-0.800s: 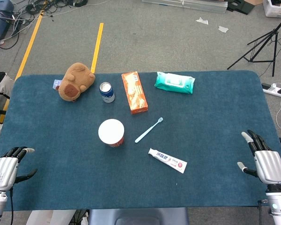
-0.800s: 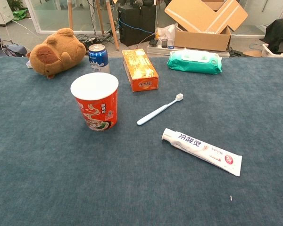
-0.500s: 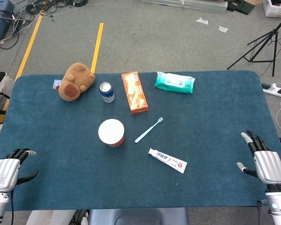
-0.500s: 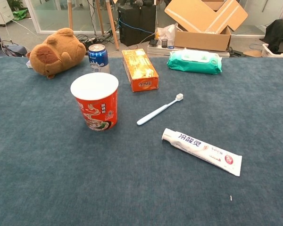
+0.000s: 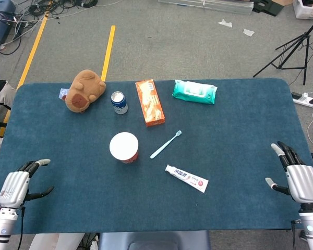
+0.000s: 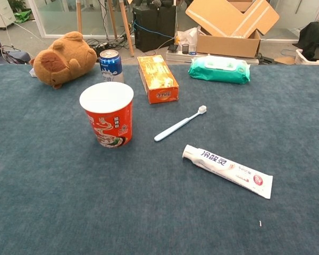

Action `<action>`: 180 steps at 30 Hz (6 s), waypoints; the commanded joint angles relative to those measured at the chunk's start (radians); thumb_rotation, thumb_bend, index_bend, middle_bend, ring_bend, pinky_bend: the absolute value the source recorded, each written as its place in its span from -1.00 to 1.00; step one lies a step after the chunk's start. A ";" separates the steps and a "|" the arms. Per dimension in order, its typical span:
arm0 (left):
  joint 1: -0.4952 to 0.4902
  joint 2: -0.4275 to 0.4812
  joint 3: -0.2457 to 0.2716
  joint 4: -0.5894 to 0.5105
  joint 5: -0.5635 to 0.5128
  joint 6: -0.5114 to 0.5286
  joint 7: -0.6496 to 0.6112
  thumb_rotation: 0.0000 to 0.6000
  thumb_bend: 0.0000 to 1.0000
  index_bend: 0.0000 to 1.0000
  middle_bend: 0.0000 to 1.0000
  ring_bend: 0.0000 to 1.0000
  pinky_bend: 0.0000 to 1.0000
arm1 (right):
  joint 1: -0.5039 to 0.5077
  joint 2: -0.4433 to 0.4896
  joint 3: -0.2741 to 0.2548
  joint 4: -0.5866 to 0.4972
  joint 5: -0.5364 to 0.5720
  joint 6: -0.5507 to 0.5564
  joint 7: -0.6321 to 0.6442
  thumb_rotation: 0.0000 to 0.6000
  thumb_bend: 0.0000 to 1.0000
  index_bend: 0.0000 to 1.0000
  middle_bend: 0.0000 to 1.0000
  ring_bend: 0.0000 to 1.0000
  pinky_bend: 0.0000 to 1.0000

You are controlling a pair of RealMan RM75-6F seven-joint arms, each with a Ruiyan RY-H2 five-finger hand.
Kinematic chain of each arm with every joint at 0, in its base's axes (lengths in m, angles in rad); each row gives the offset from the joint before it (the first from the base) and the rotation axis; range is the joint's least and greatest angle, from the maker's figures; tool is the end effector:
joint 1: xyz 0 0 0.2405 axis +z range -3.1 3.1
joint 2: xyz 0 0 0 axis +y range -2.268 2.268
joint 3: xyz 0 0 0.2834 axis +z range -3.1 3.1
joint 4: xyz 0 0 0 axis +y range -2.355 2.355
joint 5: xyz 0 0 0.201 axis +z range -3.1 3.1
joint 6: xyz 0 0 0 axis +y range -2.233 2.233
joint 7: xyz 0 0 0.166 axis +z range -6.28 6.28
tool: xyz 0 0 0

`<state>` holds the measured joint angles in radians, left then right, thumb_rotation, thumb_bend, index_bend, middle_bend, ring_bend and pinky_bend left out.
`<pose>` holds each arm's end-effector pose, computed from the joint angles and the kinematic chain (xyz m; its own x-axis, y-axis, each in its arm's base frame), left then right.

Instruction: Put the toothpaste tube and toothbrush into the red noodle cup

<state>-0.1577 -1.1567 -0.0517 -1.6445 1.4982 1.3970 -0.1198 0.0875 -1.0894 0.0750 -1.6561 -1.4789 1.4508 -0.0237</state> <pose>-0.3121 0.2266 0.1500 0.2203 0.0788 0.9722 0.9740 -0.0712 -0.2150 -0.3273 -0.2096 0.1852 0.4001 -0.0119 0.9164 -0.9164 0.0040 0.4001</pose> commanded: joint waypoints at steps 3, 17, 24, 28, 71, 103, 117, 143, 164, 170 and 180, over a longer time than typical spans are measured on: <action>-0.025 0.016 -0.025 -0.053 -0.040 -0.043 -0.104 1.00 -0.64 -0.65 -0.45 -0.60 -0.53 | 0.001 0.003 0.000 -0.001 0.002 -0.002 0.005 1.00 -0.76 -0.79 -0.84 -0.78 -0.12; -0.139 0.057 -0.118 -0.188 -0.230 -0.305 -0.501 1.00 -1.00 -0.74 -0.62 -0.71 -0.65 | 0.012 0.048 0.018 -0.029 0.000 0.001 0.035 1.00 -0.76 -0.79 -0.84 -0.78 -0.12; -0.221 0.082 -0.162 -0.214 -0.412 -0.484 -0.510 1.00 -1.00 -1.00 -0.84 -0.89 -0.87 | 0.019 0.057 0.023 -0.035 0.001 -0.003 0.043 1.00 -0.76 -0.79 -0.84 -0.78 -0.13; -0.266 0.085 -0.199 -0.198 -0.508 -0.586 -0.560 1.00 -1.00 -1.00 -0.97 -0.99 -0.93 | 0.021 0.056 0.023 -0.029 0.003 -0.007 0.052 1.00 -0.76 -0.79 -0.84 -0.78 -0.13; -0.485 -0.112 -0.305 0.026 -0.861 -0.873 -0.471 1.00 -1.00 -1.00 -1.00 -1.00 -0.99 | 0.016 0.038 0.004 0.023 -0.001 -0.013 0.112 1.00 -0.76 -0.79 -0.83 -0.78 -0.13; -0.485 -0.167 -0.342 0.023 -0.799 -0.968 -0.528 1.00 -1.00 -1.00 -1.00 -1.00 -0.99 | 0.013 0.023 -0.007 0.043 -0.004 -0.021 0.131 1.00 -0.76 -0.79 -0.83 -0.78 -0.13; -0.493 -0.185 -0.350 0.012 -0.788 -0.992 -0.541 1.00 -1.00 -1.00 -1.00 -1.00 -0.99 | 0.013 0.019 -0.010 0.049 -0.007 -0.022 0.136 1.00 -0.76 -0.79 -0.83 -0.78 -0.13; -0.509 -0.198 -0.331 -0.042 -0.776 -1.021 -0.540 1.00 -1.00 -1.00 -1.00 -1.00 -0.99 | 0.010 0.013 -0.016 0.059 -0.010 -0.024 0.145 1.00 -0.76 -0.79 -0.83 -0.78 -0.13; -0.501 -0.205 -0.321 -0.107 -0.729 -1.041 -0.538 1.00 -1.00 -1.00 -1.00 -1.00 -0.99 | 0.008 0.008 -0.022 0.067 -0.013 -0.027 0.153 1.00 -0.76 -0.79 -0.83 -0.78 -0.13; -0.491 -0.198 -0.321 -0.136 -0.713 -1.039 -0.539 1.00 -1.00 -1.00 -1.00 -1.00 -0.99 | 0.009 0.007 -0.022 0.069 -0.012 -0.030 0.154 1.00 -0.76 -0.79 -0.83 -0.78 -0.13; -0.501 -0.210 -0.308 -0.119 -0.716 -1.035 -0.539 1.00 -1.00 -1.00 -1.00 -1.00 -0.99 | 0.014 0.003 -0.023 0.070 -0.012 -0.040 0.153 1.00 -0.76 -0.79 -0.83 -0.78 -0.13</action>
<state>-0.6582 -1.3660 -0.3606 -1.7642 0.7833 0.3614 -0.6591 0.1018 -1.0867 0.0519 -1.5858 -1.4914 1.4104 0.1296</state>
